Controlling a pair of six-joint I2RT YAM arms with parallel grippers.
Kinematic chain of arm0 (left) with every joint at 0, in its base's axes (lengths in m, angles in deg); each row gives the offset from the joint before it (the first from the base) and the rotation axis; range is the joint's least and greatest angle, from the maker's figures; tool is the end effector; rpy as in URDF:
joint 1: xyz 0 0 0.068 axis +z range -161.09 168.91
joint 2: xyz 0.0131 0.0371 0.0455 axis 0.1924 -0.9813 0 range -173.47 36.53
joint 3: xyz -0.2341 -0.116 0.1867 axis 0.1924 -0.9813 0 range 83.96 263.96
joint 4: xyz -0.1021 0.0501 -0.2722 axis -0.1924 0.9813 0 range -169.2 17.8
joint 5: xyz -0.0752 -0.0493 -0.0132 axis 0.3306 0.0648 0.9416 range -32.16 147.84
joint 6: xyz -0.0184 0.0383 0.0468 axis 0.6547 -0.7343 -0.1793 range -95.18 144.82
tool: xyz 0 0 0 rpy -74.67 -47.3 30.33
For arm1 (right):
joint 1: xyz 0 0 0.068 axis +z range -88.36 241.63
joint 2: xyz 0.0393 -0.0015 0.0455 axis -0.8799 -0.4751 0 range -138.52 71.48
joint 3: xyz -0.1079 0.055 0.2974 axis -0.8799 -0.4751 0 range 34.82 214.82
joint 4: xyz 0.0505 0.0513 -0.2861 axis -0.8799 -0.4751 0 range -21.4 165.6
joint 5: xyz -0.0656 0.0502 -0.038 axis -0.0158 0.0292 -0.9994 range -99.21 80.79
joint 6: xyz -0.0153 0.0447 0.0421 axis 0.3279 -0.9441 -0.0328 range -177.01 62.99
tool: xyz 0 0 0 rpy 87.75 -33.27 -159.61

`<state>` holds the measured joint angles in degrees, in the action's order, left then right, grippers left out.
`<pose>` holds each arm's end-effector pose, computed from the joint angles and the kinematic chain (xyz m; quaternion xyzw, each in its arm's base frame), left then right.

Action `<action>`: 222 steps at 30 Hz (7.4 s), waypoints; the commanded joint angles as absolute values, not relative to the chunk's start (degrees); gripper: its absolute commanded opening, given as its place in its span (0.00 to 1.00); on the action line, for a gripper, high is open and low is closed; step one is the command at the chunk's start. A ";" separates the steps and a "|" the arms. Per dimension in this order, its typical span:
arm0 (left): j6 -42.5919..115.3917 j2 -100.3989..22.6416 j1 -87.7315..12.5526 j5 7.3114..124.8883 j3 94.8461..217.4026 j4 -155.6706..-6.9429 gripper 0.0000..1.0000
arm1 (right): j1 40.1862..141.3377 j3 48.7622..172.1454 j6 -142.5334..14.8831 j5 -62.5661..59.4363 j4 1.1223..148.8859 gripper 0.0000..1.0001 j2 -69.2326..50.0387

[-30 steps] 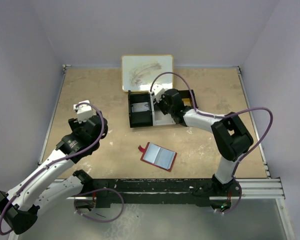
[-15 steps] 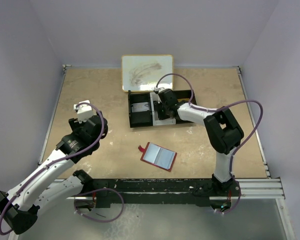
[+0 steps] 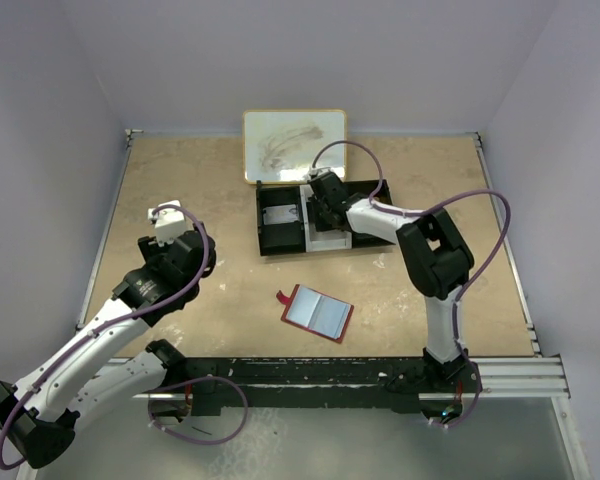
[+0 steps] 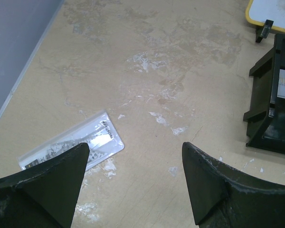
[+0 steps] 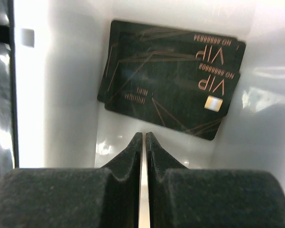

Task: Take the credit cards out of the card holder

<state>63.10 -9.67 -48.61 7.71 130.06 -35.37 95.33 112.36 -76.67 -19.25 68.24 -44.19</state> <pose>0.1490 -0.0674 0.3266 -0.1713 0.8325 0.0899 0.5192 0.4198 0.2698 0.1832 -0.0798 0.9191 0.0970 0.3734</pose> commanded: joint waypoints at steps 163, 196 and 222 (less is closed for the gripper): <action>78.85 -33.15 -71.38 39.91 109.72 -77.27 0.06 | 114.15 59.24 -122.01 -23.13 70.55 0.48 12.32; 79.49 -33.95 -71.64 40.49 109.67 -79.21 0.33 | 114.18 55.49 -122.84 -18.47 78.70 0.46 10.51; 79.22 -38.24 -72.26 41.89 108.74 -82.27 0.12 | 114.17 57.31 -120.19 -13.66 90.12 0.41 5.65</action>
<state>78.80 -37.40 -71.56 40.93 109.43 -79.85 114.02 54.09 -121.94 -15.23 87.13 6.23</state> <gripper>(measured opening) 0.131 0.419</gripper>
